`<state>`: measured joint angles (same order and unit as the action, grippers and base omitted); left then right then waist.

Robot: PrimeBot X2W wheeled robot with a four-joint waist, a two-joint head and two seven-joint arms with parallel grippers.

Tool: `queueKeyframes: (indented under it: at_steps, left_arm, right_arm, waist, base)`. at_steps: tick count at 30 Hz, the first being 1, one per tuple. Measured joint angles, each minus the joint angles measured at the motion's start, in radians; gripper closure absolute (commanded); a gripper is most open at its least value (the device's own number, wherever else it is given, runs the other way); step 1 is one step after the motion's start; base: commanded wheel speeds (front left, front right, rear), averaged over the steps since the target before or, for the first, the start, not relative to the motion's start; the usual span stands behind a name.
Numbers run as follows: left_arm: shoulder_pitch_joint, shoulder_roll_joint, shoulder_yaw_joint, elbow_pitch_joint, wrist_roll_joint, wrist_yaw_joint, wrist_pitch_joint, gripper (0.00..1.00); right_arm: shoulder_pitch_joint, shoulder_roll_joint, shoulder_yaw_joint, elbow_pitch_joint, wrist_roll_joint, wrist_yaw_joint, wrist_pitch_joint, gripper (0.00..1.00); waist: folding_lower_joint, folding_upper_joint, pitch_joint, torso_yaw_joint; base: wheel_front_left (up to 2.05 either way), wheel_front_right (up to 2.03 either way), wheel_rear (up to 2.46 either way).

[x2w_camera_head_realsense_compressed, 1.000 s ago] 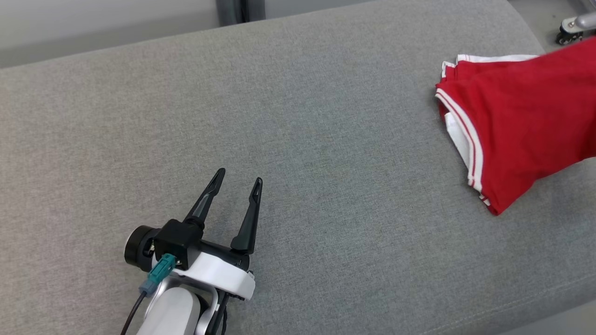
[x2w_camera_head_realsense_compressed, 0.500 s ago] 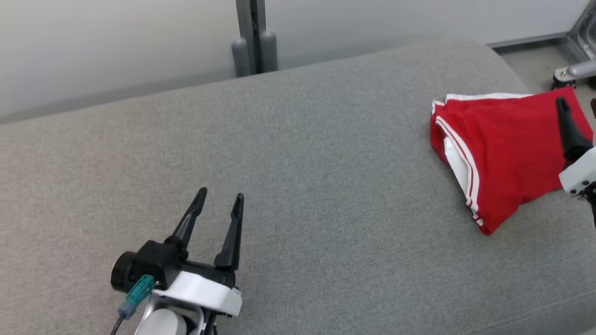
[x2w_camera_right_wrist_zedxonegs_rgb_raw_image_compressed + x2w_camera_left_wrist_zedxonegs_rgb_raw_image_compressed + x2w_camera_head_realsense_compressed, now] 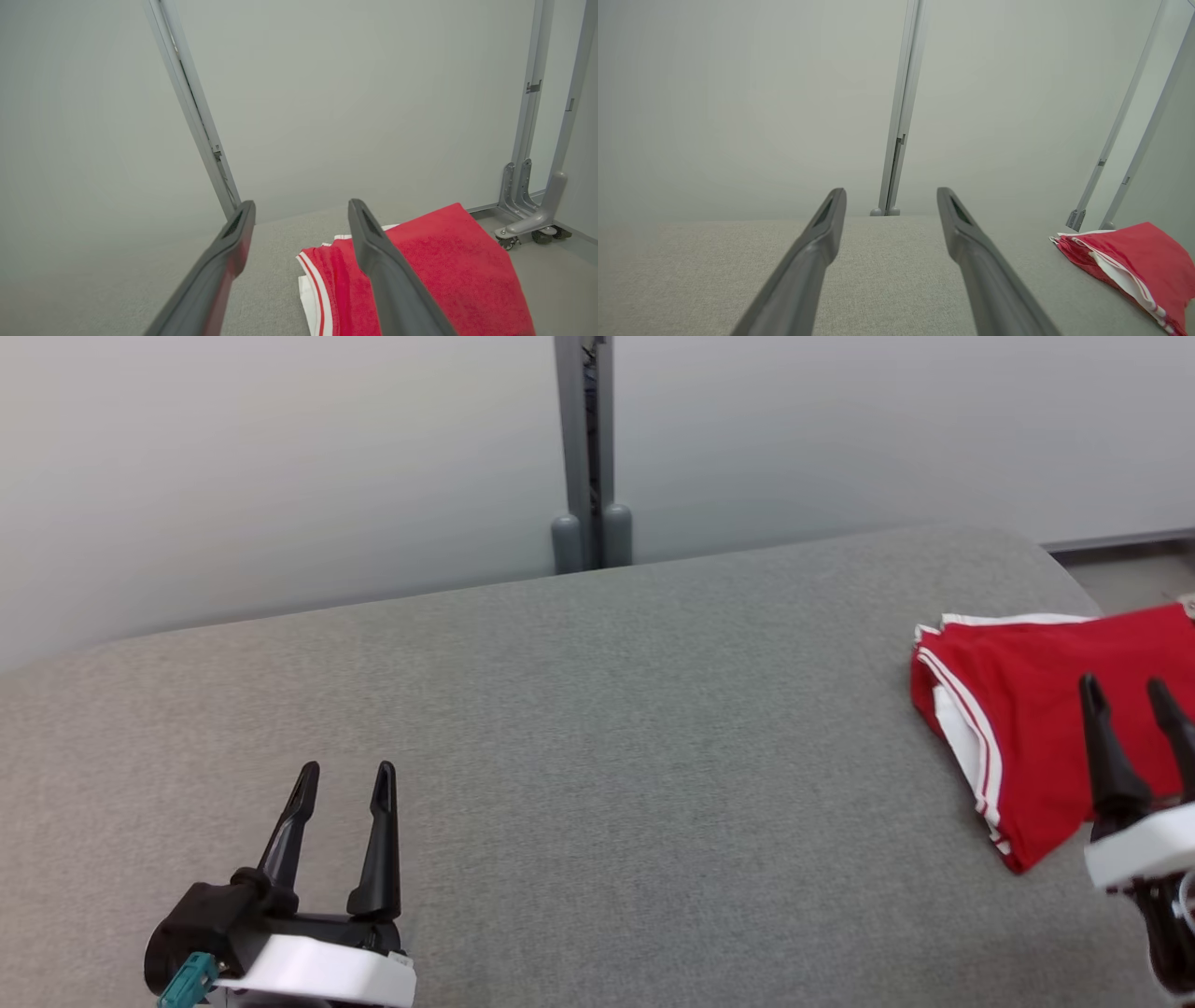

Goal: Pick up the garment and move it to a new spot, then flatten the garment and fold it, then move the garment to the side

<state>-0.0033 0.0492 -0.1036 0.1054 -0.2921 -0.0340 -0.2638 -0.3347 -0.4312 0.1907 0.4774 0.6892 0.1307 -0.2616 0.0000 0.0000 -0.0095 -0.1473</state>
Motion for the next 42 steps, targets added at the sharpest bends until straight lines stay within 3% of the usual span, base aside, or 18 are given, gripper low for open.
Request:
queueKeyframes:
  at_steps: [6,16,42]
  left_arm:
    - [0.026,0.000,0.041,-0.025,0.015,-0.009,0.000,0.00]
    - [0.060,0.000,0.043,0.007,0.018,-0.035,0.000,0.00]
    - [0.061,0.000,0.026,0.038,0.035,-0.009,0.000,0.00]
  right_arm:
    - [0.198,0.109,-0.149,-0.135,-0.158,0.000,0.000,0.00]
    - [0.335,0.202,-0.193,-0.305,-0.278,0.000,0.000,0.00]
    - [0.328,0.203,-0.123,-0.332,-0.277,0.000,0.000,0.00]
  waist:
    - [0.0000,0.0000,-0.028,0.065]
    - [0.0000,0.0000,-0.032,0.139]
    - [0.0000,0.0000,-0.029,0.154]
  base:
    - [0.00,0.00,0.00]
    - [0.00,0.00,0.00]
    - [0.00,0.00,0.00]
